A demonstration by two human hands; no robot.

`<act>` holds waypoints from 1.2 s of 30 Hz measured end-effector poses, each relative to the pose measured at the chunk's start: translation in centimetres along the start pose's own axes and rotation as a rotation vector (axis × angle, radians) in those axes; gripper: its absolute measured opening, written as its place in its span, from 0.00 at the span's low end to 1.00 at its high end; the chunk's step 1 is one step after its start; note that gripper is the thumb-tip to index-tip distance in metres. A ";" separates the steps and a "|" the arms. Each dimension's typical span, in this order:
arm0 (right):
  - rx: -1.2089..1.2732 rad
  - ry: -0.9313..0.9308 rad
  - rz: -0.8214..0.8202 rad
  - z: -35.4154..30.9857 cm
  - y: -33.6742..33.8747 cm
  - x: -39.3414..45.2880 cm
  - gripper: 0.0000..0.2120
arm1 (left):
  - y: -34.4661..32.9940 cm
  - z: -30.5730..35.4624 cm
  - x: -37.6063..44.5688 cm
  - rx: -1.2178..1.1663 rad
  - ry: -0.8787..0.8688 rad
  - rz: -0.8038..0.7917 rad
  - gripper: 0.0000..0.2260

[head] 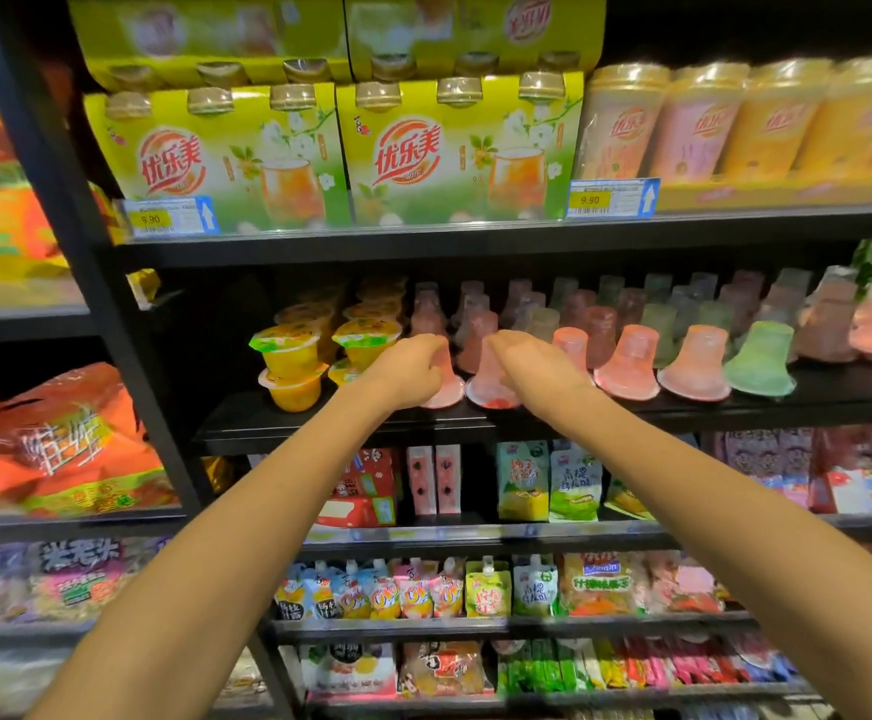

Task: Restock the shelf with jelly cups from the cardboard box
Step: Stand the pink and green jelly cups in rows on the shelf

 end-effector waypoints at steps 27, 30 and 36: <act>-0.006 0.225 0.132 1.1 0.9 3.4 0.15 | 4.2 -2.4 -4.9 -0.021 0.093 0.157 0.25; 0.078 0.247 0.164 0.6 1.2 4.2 0.21 | 5.6 -4.8 -6.8 -0.038 0.121 0.212 0.23; 0.175 0.290 0.129 -1.5 1.6 5.5 0.23 | 5.9 -9.3 -9.2 -0.009 0.203 0.196 0.22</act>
Point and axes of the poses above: each hand's wrist, its own x-axis towards the middle knuckle, its own y-axis out of the back of the hand, z = x × y, the point moved 9 cm from there along x, towards the middle knuckle, and after that the axes turned 12 degrees about y, right-handed, at the moved point
